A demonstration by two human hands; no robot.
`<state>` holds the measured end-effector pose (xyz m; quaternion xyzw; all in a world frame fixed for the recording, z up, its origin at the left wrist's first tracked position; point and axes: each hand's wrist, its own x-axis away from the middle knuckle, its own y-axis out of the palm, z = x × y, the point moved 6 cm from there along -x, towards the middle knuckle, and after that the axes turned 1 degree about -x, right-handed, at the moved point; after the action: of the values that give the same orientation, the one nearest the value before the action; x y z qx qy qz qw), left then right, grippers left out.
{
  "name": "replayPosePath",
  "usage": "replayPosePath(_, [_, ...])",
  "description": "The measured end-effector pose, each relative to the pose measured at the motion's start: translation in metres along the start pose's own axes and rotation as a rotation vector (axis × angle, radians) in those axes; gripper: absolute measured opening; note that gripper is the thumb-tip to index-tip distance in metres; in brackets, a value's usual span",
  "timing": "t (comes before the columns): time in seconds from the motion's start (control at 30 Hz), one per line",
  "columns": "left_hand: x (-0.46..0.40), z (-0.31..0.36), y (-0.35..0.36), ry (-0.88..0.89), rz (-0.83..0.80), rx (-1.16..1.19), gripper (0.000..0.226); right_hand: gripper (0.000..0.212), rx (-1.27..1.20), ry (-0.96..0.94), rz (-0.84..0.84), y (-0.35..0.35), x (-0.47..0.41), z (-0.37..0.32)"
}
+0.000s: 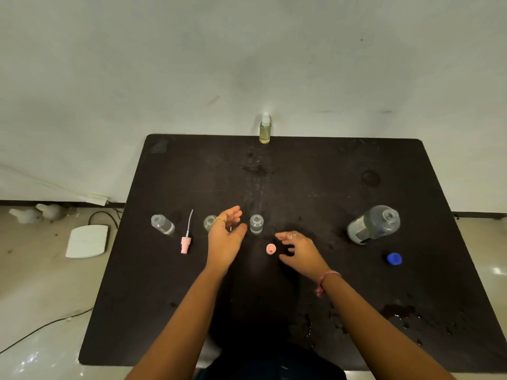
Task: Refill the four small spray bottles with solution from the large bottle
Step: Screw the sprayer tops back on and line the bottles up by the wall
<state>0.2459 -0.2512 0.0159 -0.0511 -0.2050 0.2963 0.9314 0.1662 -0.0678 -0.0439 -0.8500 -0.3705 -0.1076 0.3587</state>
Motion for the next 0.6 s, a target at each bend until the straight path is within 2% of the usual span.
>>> replayPosePath(0.13, [0.000,-0.004,0.005,0.004,-0.003,-0.047,0.044,0.057,0.099,-0.029,-0.007,0.013,-0.003,-0.003])
replayPosePath(0.23, [-0.002,-0.009,0.010,-0.002,0.000,-0.068,0.048,0.040,0.133,-0.036,0.048,0.015,-0.006,-0.006])
replayPosePath(0.33, [-0.003,-0.014,0.015,-0.010,-0.008,-0.101,0.055,0.032,0.067,-0.023,0.101,0.010,-0.005,-0.005])
replayPosePath(0.6, [-0.012,-0.027,0.032,-0.036,-0.076,-0.143,0.069,0.032,-0.118,-0.036,0.207,-0.020,0.013,-0.006])
